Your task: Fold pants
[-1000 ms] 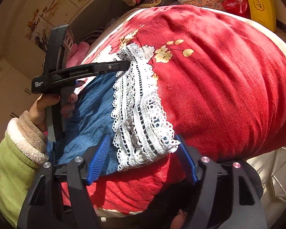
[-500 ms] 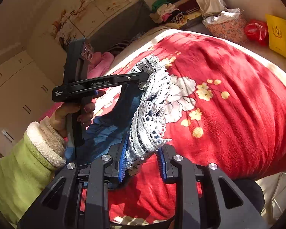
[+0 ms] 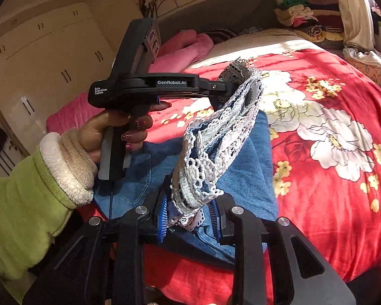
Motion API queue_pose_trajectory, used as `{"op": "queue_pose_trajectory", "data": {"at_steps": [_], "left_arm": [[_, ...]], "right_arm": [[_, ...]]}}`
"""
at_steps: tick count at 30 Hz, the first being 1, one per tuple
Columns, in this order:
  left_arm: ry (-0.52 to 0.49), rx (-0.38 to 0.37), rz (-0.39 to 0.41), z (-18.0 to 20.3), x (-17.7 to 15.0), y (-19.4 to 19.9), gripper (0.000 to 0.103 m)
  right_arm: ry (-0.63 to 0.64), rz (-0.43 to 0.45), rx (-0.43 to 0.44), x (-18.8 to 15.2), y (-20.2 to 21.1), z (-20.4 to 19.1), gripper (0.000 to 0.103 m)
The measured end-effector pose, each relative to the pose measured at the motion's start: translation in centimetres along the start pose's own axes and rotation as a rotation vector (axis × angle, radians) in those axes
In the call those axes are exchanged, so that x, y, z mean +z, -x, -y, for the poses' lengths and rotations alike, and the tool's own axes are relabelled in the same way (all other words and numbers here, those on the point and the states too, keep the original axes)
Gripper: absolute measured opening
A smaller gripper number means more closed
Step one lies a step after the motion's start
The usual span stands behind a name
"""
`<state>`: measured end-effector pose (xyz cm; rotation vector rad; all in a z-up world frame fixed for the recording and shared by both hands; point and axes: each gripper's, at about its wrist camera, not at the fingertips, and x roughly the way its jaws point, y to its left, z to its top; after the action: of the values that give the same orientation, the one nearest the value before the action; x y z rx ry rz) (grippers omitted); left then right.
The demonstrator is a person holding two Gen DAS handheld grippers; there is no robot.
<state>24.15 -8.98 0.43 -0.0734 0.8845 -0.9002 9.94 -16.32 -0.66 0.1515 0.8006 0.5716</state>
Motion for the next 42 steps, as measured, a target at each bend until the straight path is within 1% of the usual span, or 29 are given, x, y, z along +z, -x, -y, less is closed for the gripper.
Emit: {"op": "queue_pose_trajectory", "data": {"at_steps": [2, 4, 5, 6, 8, 9, 11, 12, 13, 15, 16, 18, 21, 24, 25, 26, 29, 30, 31, 32, 34, 35, 36, 37, 38, 39, 40, 41, 42], "left_arm": [[0.064, 0.009, -0.005, -1.5, -1.6, 0.5, 0.020], [0.118, 0.024, 0.006, -2.7, -3.1, 1.4, 0.037], [0.155, 0.018, 0.016, -3.3, -3.7, 1.9, 0.042], [0.195, 0.020, 0.030, -3.9, -4.3, 2.5, 0.052], [0.267, 0.002, 0.064, -4.9, -5.3, 3.9, 0.062], [0.299, -0.006, 0.085, -5.3, -5.8, 4.6, 0.067], [0.358, -0.041, 0.116, -6.0, -6.7, 5.9, 0.071], [0.385, -0.059, 0.135, -6.3, -7.2, 6.5, 0.074], [0.410, -0.079, 0.154, -6.5, -7.6, 7.0, 0.076], [0.449, -0.111, 0.170, -6.7, -8.3, 7.4, 0.079], [0.457, -0.116, 0.169, -6.6, -8.5, 7.4, 0.080], [0.448, -0.093, 0.154, -6.3, -8.7, 7.1, 0.080], [0.459, -0.060, 0.127, -6.3, -8.7, 6.1, 0.080], [0.483, -0.074, 0.127, -6.5, -8.2, 5.6, 0.080], [0.492, -0.083, 0.127, -6.6, -7.9, 5.4, 0.080], [0.500, -0.085, 0.124, -6.7, -7.7, 5.2, 0.080], [0.504, -0.074, 0.096, -6.7, -7.0, 4.1, 0.080], [0.499, -0.075, 0.088, -6.6, -6.9, 3.8, 0.075], [0.492, -0.074, 0.088, -6.4, -6.8, 3.6, 0.059], [0.487, -0.075, 0.084, -6.2, -6.8, 3.5, 0.051], [0.485, -0.066, 0.080, -6.3, -7.0, 3.5, 0.030], [0.487, -0.070, 0.084, -6.3, -7.2, 3.7, 0.026], [0.499, -0.085, 0.094, -6.4, -7.4, 4.0, 0.024], [0.513, -0.106, 0.106, -6.6, -7.6, 4.4, 0.024], [0.518, -0.118, 0.120, -6.6, -7.7, 4.8, 0.024], [0.514, -0.121, 0.133, -6.6, -7.8, 5.3, 0.024], [0.512, -0.111, 0.141, -6.7, -7.9, 5.6, 0.024], [0.516, -0.089, 0.140, -6.9, -8.0, 5.7, 0.024], [0.525, -0.061, 0.134, -7.3, -8.1, 5.6, 0.024]], "right_arm": [[0.014, -0.050, 0.011, -0.6, -1.9, -0.6, 0.026], [0.029, -0.090, 0.011, -1.4, -3.6, -1.4, 0.026], [0.042, -0.105, 0.014, -1.7, -4.2, -1.7, 0.027], [0.056, -0.117, 0.007, -1.9, -4.8, -2.1, 0.028], [0.093, -0.131, 0.001, -2.5, -5.4, -2.8, 0.029], [0.107, -0.137, 0.000, -2.8, -5.7, -3.2, 0.031], [0.117, -0.154, 0.019, -3.2, -6.1, -3.5, 0.039], [0.121, -0.159, 0.032, -3.3, -6.2, -3.7, 0.045], [0.129, -0.162, 0.046, -3.5, -6.3, -3.9, 0.049], [0.147, -0.169, 0.067, -4.0, -6.0, -4.7, 0.052], [0.153, -0.167, 0.082, -4.0, -5.9, -4.8, 0.056], [0.151, -0.155, 0.113, -3.8, -5.0, -4.7, 0.058], [0.098, -0.086, 0.123, -2.5, -2.8, -3.0, 0.060], [0.019, -0.009, 0.066, -0.3, -0.9, 0.5, 0.065], [-0.009, 0.002, 0.037, 0.1, -0.3, 1.4, 0.066], [-0.034, 0.001, 0.021, 1.1, -0.4, 2.8, 0.067], [-0.108, -0.030, -0.022, 3.7, -2.0, 6.6, 0.069], [-0.128, -0.046, -0.017, 4.4, -2.6, 7.8, 0.069], [-0.139, -0.054, -0.021, 5.2, -3.3, 8.5, 0.069], [-0.143, -0.064, -0.009, 5.7, -4.0, 9.1, 0.069], [-0.161, -0.093, -0.009, 6.7, -5.7, 10.2, 0.069], [-0.170, -0.111, 0.014, 7.1, -6.6, 10.6, 0.069], [-0.181, -0.131, 0.018, 7.3, -7.6, 10.9, 0.068], [-0.198, -0.152, 0.002, 7.4, -8.6, 11.4, 0.068], [-0.216, -0.178, 0.010, 7.4, -9.6, 11.9, 0.068], [-0.232, -0.192, 0.028, 7.4, -10.2, 12.2, 0.057], [-0.250, -0.199, 0.055, 7.4, -10.6, 12.5, 0.030], [-0.268, -0.202, 0.073, 7.4, -10.6, 12.7, 0.019], [-0.277, -0.186, 0.077, 7.5, -10.4, 12.9, 0.014]]}}
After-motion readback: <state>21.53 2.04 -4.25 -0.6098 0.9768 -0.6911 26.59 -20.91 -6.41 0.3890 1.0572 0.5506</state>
